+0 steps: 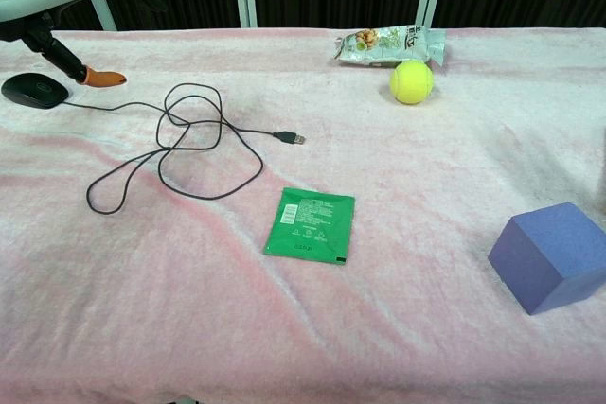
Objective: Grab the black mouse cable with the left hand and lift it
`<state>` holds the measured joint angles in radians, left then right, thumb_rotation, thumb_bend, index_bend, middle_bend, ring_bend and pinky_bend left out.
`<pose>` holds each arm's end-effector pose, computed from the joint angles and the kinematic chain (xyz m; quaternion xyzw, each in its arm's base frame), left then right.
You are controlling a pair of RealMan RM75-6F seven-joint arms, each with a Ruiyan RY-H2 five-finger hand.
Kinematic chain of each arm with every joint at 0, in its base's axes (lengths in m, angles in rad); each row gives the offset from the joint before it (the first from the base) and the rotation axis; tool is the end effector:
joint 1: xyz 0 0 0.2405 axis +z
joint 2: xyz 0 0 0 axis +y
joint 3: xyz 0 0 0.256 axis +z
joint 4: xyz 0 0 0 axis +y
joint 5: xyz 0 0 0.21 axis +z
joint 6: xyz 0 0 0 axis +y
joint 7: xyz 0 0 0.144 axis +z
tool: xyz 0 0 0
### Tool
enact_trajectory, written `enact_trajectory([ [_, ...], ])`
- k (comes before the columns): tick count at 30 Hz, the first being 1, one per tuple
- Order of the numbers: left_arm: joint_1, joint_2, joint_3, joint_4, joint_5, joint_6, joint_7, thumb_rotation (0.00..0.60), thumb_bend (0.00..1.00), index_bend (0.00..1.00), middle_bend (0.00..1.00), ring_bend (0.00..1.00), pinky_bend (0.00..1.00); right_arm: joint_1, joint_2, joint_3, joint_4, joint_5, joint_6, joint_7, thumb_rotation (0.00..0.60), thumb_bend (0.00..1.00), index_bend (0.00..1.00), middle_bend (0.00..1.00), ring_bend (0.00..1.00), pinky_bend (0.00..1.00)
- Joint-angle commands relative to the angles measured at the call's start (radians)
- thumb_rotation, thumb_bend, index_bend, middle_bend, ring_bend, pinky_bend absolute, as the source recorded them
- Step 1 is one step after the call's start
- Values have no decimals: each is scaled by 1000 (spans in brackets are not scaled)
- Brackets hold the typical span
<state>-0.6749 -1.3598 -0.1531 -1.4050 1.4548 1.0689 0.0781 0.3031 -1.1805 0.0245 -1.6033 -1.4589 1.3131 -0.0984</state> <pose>-0.1792 0.3554 0.0616 -0.7494 -0.2753 -0.4201 0.4314 -0.2780 -0.2382 0.1155 0.6746 -0.3667 0.3700 0.5231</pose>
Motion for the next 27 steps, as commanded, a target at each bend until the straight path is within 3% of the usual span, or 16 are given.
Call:
enact_trajectory([
  [1,-5,0,-9,-13,-58,-36,89,600,255,223,161,0,0,-99,-17,-38,0,-6,124,-65,600,187,0,61,235,207],
  [11,-98,-112,-52,-42,-247,-141,406,600,255,258,165,0,0,-149,-73,-27,98,22,170,-88,600,183,0,60,232,207],
  [16,-192,-237,-85,54,-343,-209,520,600,262,275,165,0,0,-156,-73,-14,112,19,184,-60,600,183,0,61,232,207],
  [27,-347,-475,-166,300,-433,-291,491,600,310,319,172,0,0,-163,-71,-13,104,-3,185,-67,600,184,0,61,232,207],
])
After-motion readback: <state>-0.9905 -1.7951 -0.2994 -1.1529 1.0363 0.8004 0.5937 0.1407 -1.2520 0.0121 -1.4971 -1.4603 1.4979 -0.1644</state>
